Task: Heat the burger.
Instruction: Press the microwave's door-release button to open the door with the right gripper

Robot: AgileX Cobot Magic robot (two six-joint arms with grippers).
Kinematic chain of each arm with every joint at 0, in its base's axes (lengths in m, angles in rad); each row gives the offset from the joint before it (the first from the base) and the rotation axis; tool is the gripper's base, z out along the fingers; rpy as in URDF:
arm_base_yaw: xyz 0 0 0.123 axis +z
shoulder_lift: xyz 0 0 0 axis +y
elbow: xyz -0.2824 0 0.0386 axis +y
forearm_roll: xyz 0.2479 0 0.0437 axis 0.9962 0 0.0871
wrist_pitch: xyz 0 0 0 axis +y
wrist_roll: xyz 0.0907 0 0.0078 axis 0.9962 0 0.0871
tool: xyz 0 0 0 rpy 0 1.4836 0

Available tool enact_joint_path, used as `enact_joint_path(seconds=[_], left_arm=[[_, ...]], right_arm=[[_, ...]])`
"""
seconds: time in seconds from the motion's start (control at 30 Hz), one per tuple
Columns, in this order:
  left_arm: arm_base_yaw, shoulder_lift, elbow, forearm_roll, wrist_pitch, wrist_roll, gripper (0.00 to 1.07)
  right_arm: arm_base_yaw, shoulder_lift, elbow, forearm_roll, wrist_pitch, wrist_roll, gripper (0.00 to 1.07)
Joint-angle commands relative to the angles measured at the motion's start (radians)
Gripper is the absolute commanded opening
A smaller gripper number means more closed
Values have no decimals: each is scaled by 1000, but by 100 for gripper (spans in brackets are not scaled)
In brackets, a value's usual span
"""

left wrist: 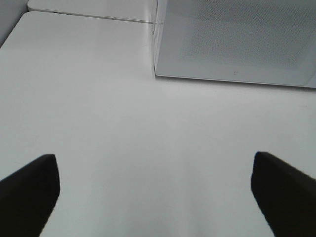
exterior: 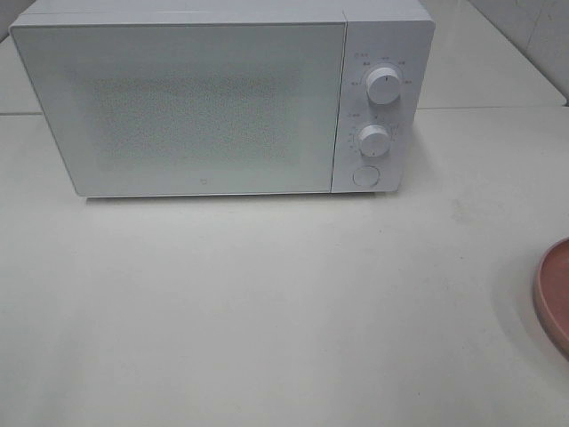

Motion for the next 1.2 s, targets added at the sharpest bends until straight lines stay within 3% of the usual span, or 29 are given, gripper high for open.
enact_joint_path(seconds=[0.03, 0.3, 0.8, 1.2], left_arm=[[0, -21, 3, -5, -10, 3, 98], [0, -21, 3, -5, -10, 3, 98], [0, -21, 3, -5, -10, 3, 98], [0, -21, 3, -5, -10, 3, 98]], right_arm=[[-4, 39, 0, -2, -49, -2, 75], [-4, 141, 29, -6, -181, -2, 75], [-4, 290, 240, -40, -736, -2, 75], [-4, 506, 256, -114, -1069, 16, 75]])
